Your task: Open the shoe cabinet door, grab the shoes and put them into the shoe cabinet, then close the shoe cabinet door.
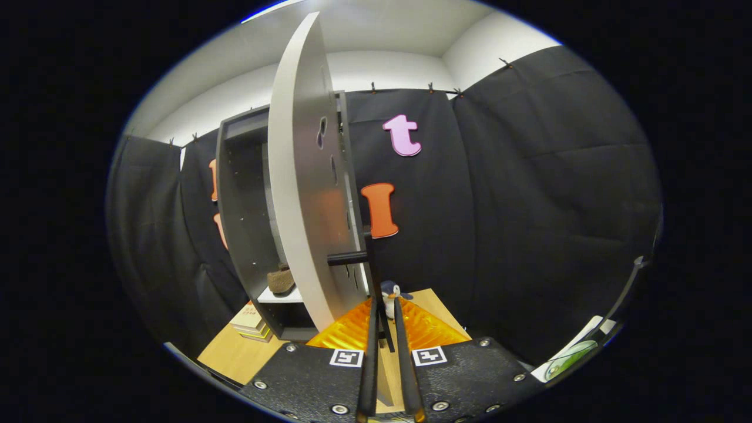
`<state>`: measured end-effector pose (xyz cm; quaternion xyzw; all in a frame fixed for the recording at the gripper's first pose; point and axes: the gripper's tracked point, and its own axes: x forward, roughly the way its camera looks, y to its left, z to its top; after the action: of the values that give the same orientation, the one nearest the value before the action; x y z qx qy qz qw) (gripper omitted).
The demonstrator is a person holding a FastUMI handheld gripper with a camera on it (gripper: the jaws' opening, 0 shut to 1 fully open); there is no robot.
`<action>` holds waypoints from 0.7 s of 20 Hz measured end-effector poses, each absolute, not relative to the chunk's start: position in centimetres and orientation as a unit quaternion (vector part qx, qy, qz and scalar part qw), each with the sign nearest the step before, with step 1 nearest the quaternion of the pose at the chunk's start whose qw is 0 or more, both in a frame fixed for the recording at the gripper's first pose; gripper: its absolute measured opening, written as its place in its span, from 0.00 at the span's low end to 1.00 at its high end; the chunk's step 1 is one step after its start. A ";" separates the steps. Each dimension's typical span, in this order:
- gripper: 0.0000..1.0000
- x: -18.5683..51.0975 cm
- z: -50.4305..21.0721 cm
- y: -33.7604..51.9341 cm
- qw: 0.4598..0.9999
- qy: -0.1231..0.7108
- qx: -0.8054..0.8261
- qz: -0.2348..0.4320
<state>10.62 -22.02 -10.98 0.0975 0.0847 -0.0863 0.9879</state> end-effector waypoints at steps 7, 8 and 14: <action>0.19 8.5 -9.8 -21.4 0.976 0.069 0.143 -0.148; 0.19 8.2 -9.9 -21.4 0.975 0.069 0.132 -0.167; 0.39 8.5 -9.5 -14.9 0.981 0.065 0.106 -0.146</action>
<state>8.49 -14.86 -9.49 0.1064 0.0654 -0.1462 0.9813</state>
